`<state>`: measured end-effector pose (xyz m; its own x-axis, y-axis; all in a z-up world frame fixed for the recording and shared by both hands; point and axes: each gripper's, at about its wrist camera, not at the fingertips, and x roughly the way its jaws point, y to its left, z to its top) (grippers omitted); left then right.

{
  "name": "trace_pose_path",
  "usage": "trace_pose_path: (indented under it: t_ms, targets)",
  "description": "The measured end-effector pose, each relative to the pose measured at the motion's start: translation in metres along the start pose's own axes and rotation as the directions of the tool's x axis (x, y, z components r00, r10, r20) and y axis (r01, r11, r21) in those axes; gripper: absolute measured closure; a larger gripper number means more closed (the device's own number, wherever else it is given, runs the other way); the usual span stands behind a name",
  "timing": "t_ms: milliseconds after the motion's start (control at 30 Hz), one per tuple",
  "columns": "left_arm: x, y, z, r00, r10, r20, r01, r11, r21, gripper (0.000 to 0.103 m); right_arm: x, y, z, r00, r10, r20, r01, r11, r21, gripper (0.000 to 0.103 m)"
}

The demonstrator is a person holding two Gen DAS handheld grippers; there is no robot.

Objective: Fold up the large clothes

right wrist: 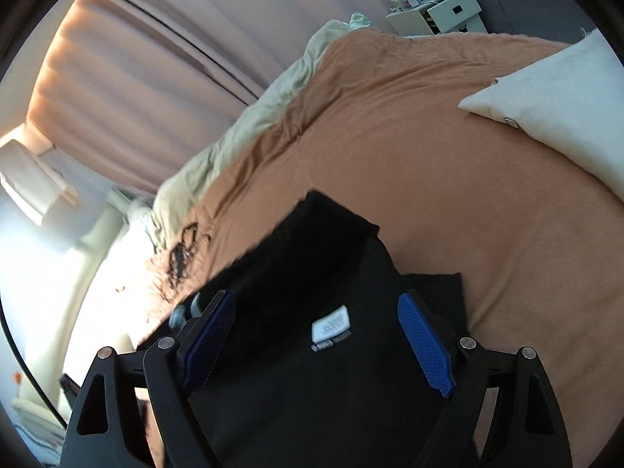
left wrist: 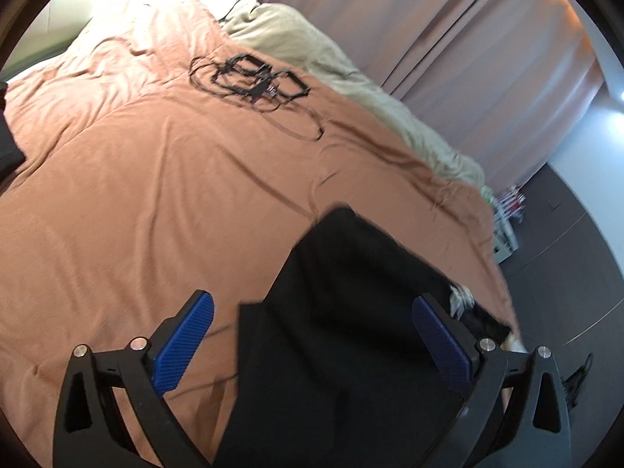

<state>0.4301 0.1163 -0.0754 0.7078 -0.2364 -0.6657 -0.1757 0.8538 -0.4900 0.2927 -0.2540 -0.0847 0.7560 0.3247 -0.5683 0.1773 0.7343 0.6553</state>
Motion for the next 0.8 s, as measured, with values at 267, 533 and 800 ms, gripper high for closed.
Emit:
trace_pose_path:
  t_ms: [267,533,800]
  targets:
    - [-0.011,0.022,-0.045,0.996,0.031,-0.085,-0.031,0.999,0.008,0.022,-0.012,-0.007,-0.021,0.993,-0.094,-0.073,0.085,0.989,-0.125,0.017]
    - [-0.026,0.045,-0.097,0.988,0.065,-0.138,-0.065,0.998,0.008,0.037,-0.033,-0.038,-0.056,0.973,-0.187,-0.136,0.164,0.972,-0.167,0.032]
    - [-0.020,0.063,-0.140,0.968,0.170,-0.187,-0.166,0.985,0.036,0.052,-0.037,-0.072,-0.095,0.943,-0.268,-0.197,0.237,0.957,-0.166,0.036]
